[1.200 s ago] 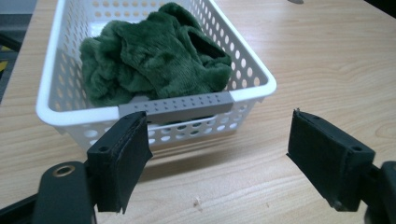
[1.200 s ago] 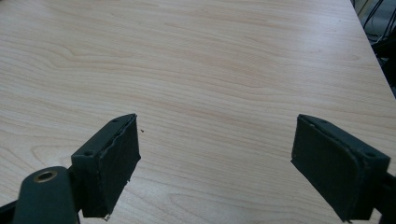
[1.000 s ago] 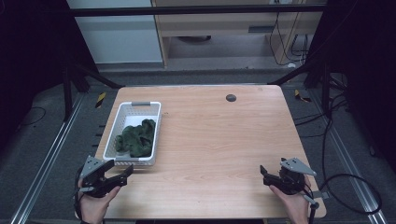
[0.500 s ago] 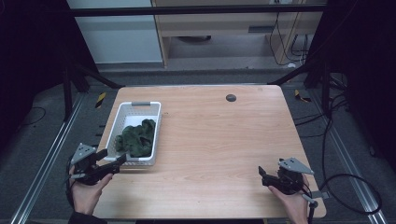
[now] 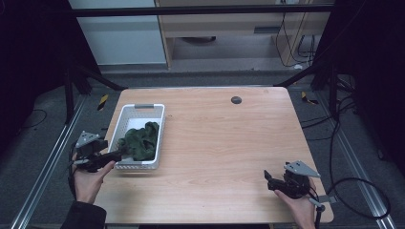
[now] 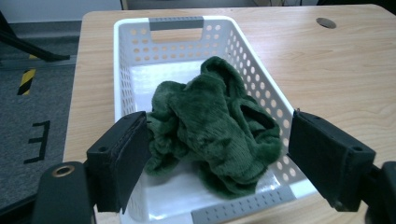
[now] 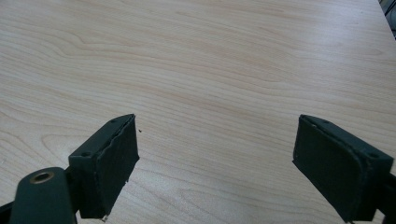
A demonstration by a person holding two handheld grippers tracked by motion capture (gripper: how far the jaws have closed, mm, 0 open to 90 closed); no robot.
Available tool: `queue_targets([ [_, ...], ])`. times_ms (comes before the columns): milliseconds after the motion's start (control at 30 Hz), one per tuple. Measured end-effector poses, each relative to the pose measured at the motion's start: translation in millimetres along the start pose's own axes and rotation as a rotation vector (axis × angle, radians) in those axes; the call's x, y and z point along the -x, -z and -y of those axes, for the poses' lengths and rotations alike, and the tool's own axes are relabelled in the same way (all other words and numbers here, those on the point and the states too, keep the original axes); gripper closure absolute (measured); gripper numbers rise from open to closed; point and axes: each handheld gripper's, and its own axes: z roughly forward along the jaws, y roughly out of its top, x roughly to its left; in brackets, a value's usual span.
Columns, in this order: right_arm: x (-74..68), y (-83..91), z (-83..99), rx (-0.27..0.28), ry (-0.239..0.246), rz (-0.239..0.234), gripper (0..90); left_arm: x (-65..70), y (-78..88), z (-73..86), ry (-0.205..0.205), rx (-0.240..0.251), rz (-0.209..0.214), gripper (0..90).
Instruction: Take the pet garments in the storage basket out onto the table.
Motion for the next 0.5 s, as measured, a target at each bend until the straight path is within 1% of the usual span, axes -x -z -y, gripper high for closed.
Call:
queue_targets([
  [67,0.1,0.0,0.1,-0.002,-0.003,0.0,13.8,-1.2,-2.9,-3.0,0.003,-0.004,-0.002,19.7],
  [233,0.9,0.1,-0.1,-0.007,-0.008,-0.006,13.5,-2.7,-13.8,-12.3,-0.017,-0.037,-0.015,19.6],
  [300,1.3,-0.3,0.1,-0.007,-0.004,-0.005,13.4,-2.6,-15.8,-13.4,-0.018,-0.042,-0.014,19.6],
  [333,1.6,-0.8,0.2,-0.008,-0.002,-0.005,13.4,-2.8,-20.3,-14.9,-0.024,-0.06,-0.015,19.6],
  [367,1.6,-0.8,0.2,-0.008,-0.002,-0.005,13.4,-2.8,-20.3,-14.9,-0.024,-0.06,-0.015,19.6],
  [500,1.3,-1.0,0.2,-0.012,-0.004,-0.008,13.2,-3.7,-28.0,-16.9,-0.033,-0.091,-0.012,19.6],
])
